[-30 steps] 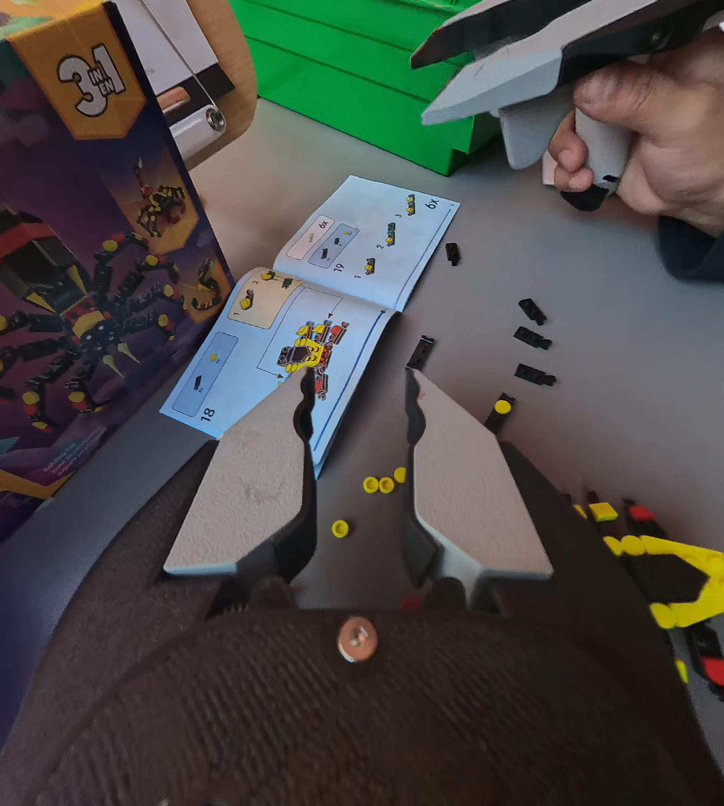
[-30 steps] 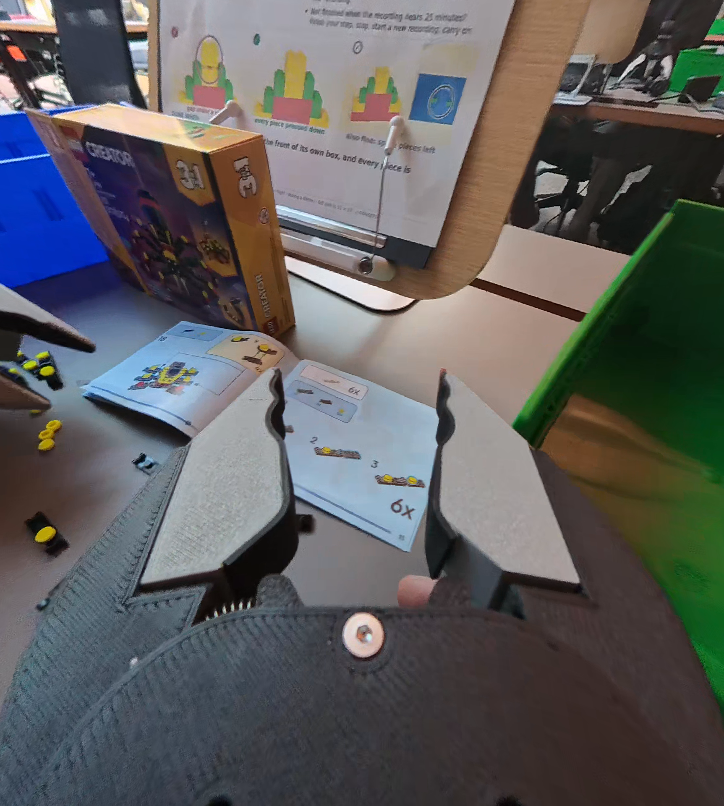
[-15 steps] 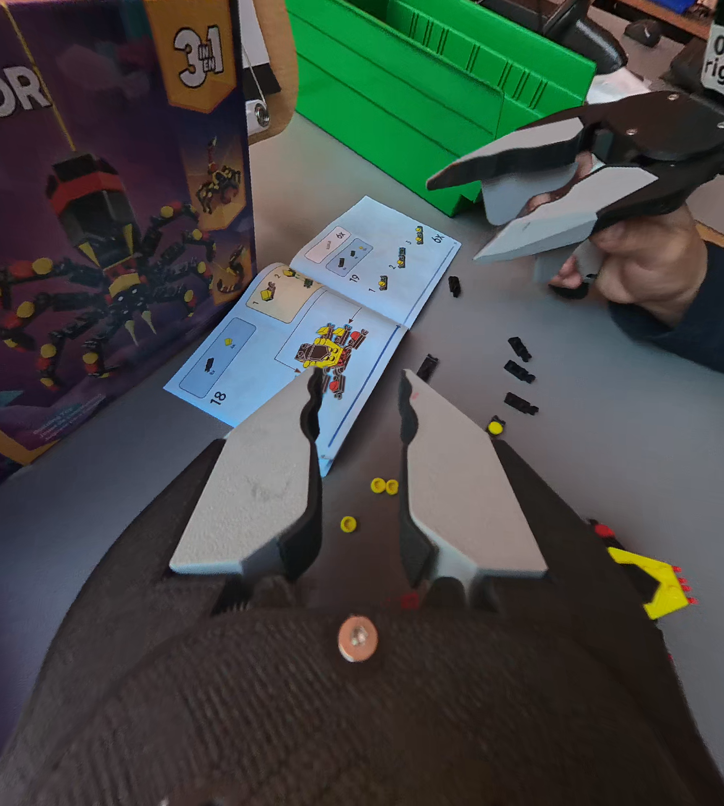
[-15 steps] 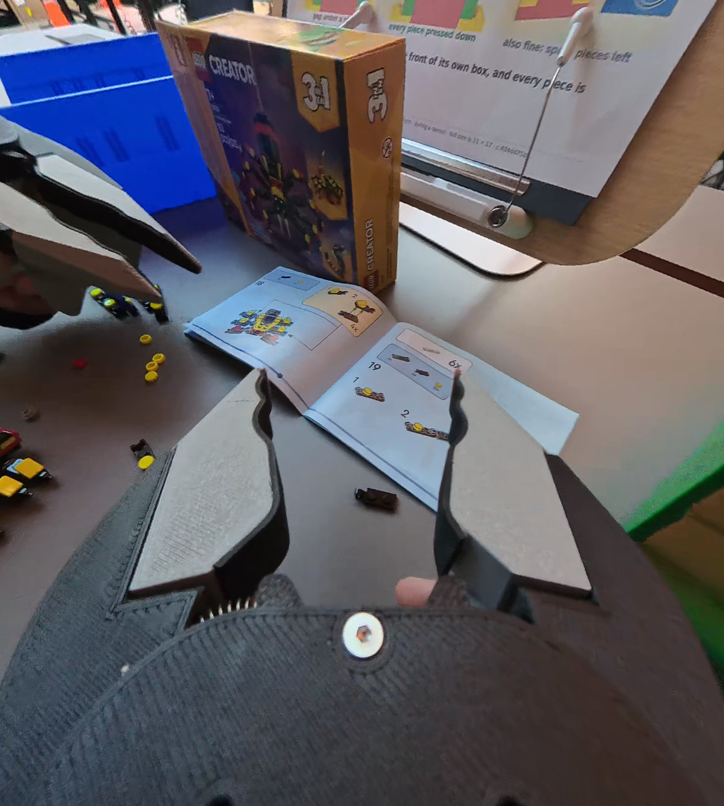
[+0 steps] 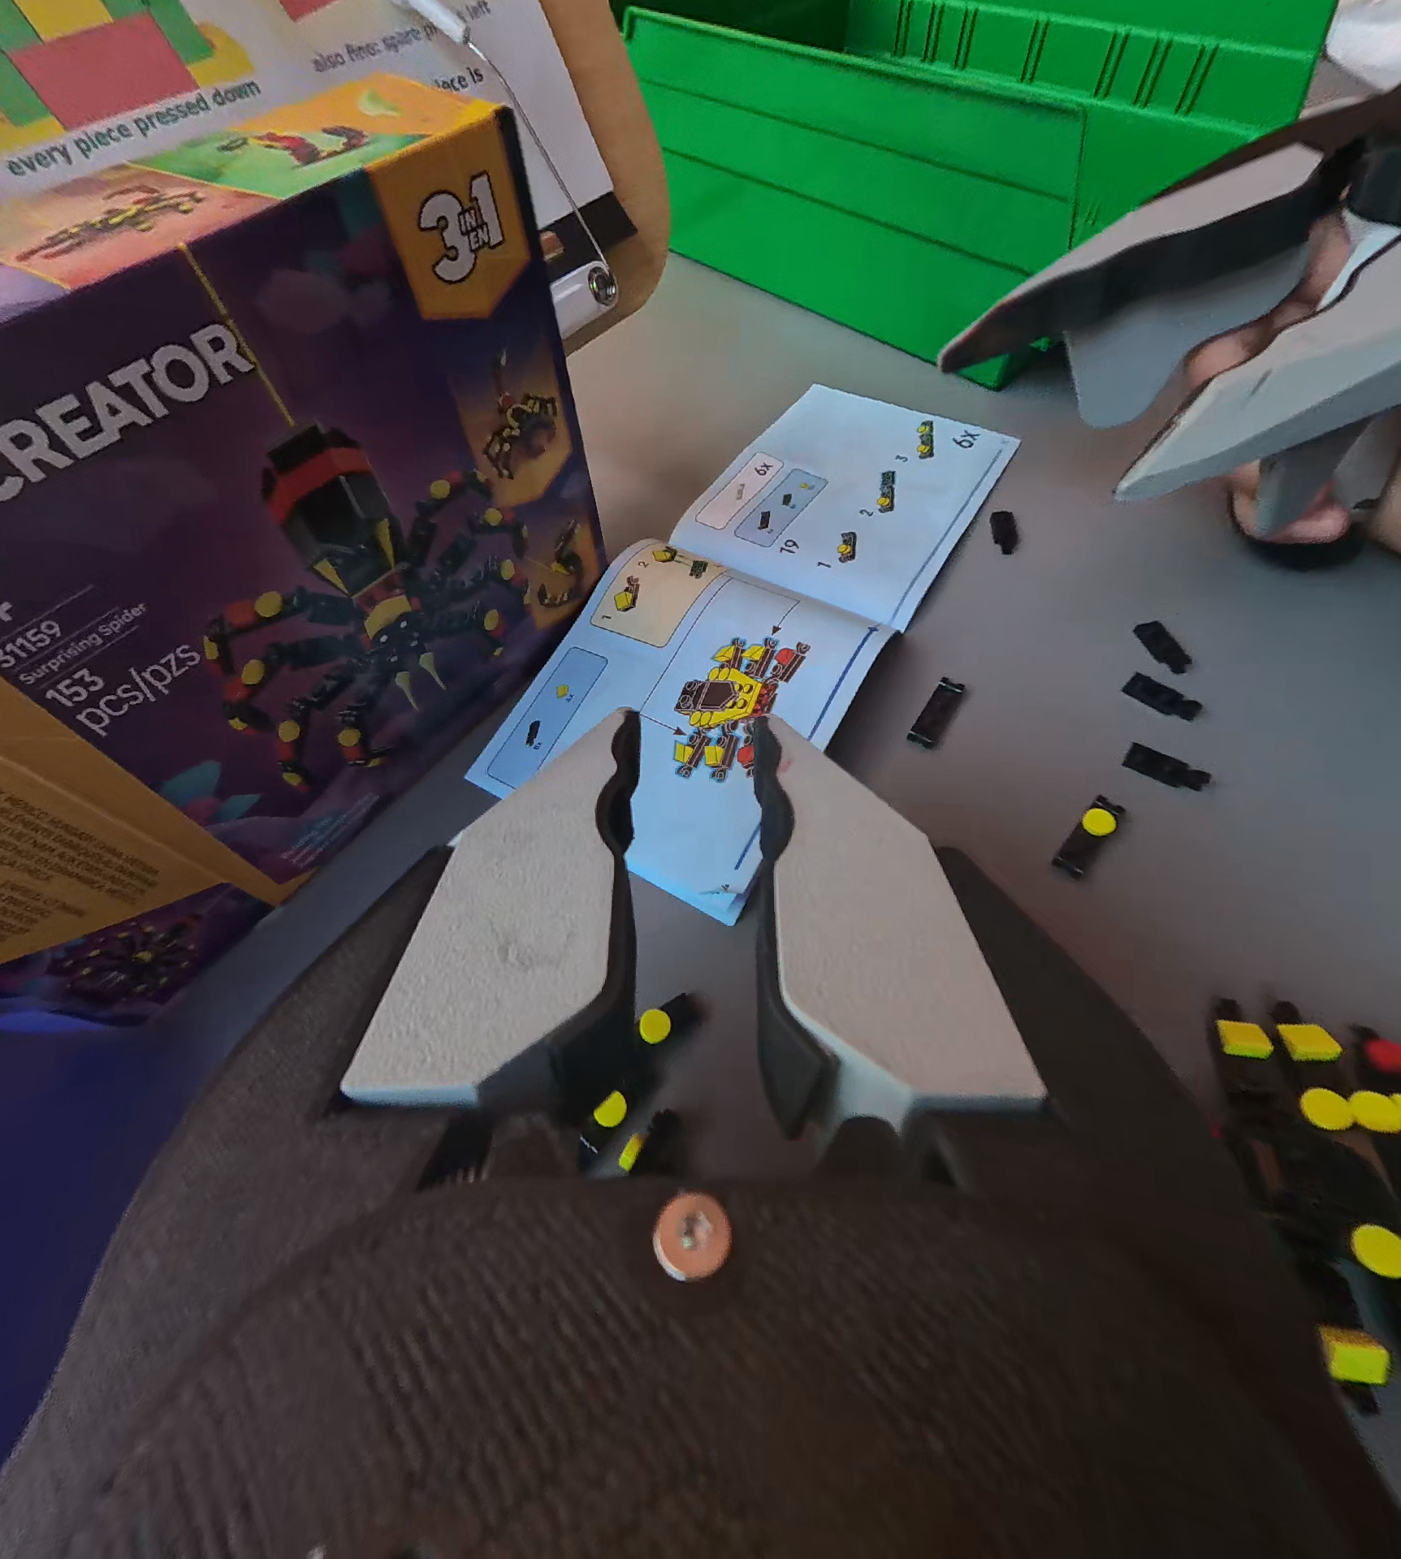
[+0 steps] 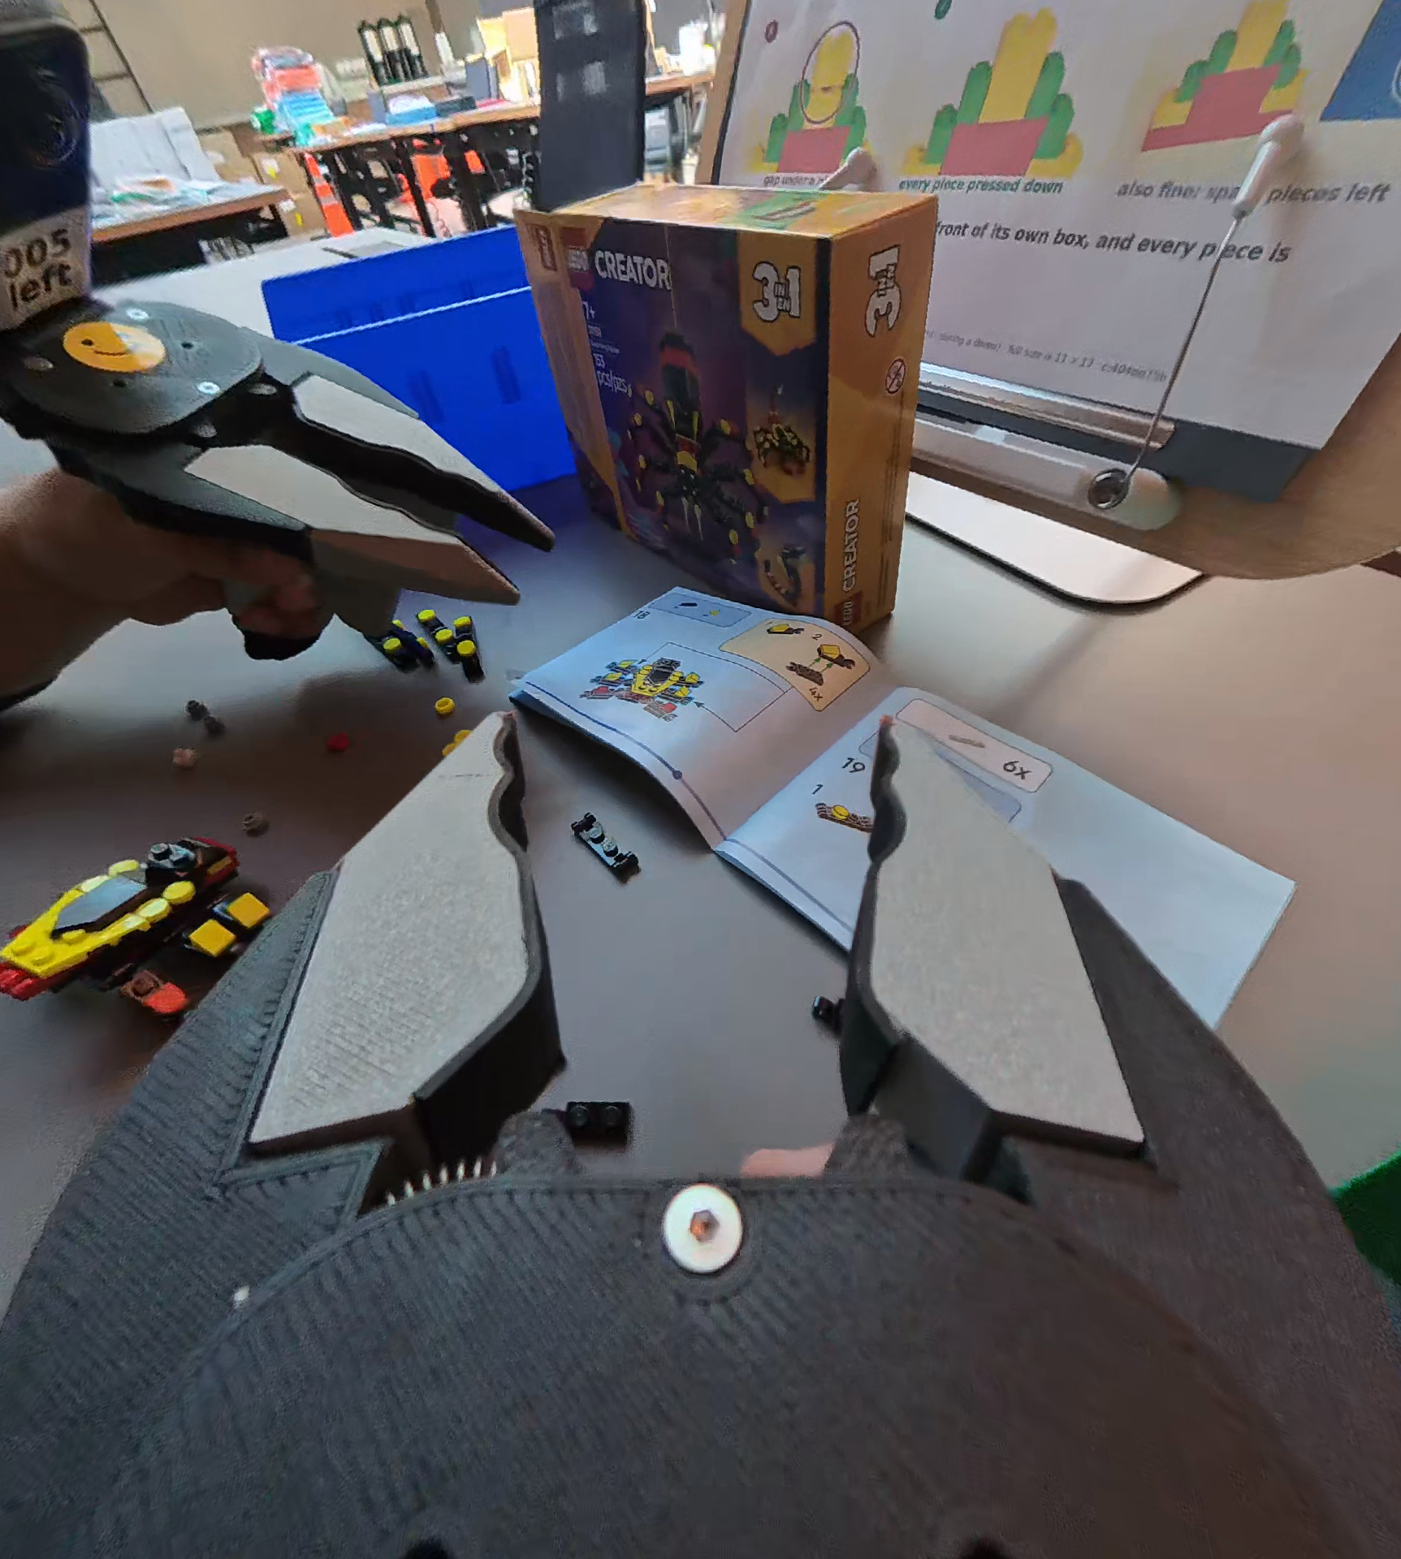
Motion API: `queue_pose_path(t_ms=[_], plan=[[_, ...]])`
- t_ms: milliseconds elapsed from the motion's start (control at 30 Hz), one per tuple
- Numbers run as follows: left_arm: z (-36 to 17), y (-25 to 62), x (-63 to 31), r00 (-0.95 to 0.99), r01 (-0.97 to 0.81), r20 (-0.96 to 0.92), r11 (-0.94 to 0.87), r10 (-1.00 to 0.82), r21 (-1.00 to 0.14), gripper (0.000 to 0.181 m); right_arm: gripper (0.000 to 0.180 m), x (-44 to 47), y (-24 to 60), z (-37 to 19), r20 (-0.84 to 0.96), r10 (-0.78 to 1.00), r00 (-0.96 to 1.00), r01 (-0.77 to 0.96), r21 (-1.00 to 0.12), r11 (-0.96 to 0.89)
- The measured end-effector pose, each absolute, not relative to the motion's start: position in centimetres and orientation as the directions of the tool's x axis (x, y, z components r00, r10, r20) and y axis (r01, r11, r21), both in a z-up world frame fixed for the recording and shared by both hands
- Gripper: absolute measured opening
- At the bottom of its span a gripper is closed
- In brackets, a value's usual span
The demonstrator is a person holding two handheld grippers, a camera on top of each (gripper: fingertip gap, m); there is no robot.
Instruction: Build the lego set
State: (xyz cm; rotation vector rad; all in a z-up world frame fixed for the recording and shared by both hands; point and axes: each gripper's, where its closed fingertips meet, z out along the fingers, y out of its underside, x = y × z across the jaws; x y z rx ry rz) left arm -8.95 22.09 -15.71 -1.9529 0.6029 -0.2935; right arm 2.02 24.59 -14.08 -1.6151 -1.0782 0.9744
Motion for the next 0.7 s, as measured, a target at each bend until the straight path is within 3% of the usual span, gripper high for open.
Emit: queue_pose_path(t_ms=[167, 300, 433, 533, 700], plan=[[-16.6, 21.8, -7.9, 0.813, -0.389, -0.148, -0.338, -0.563, -0.857, 0.018, 0.067, 2.4, 23.8, -13.0, 0.038, 0.970, 0.241, 0.175, -0.985, -0.005], [-15.6, 22.1, -6.9, 0.819, -0.357, -0.134, -0.311, -0.558, -0.881, 0.016, 0.072, 3.0, 24.4, -12.6, 0.063, 0.944, 0.325, 0.160, -0.987, 0.011], [-15.8, 22.7, -9.8, 0.818, -0.470, -0.314, -0.244, -0.481, -0.849, 0.004, 0.070, 3.7, 25.0, -13.0, 0.147, 0.898, 0.416, 0.218, -0.974, 0.058], [-16.8, 23.3, -12.5, 0.756, -0.629, -0.528, -0.210, -0.386, -0.748, 0.003, 0.064, 4.1, 24.8, -13.4, 0.166, 0.878, 0.448, 0.250, -0.967, 0.055], [-16.2, 23.1, -12.5, 0.825, -0.518, -0.409, -0.232, -0.390, -0.823, 0.005, 0.059, 4.3, 23.5, -13.4, 0.164, 0.877, 0.453, 0.249, -0.967, 0.053]])
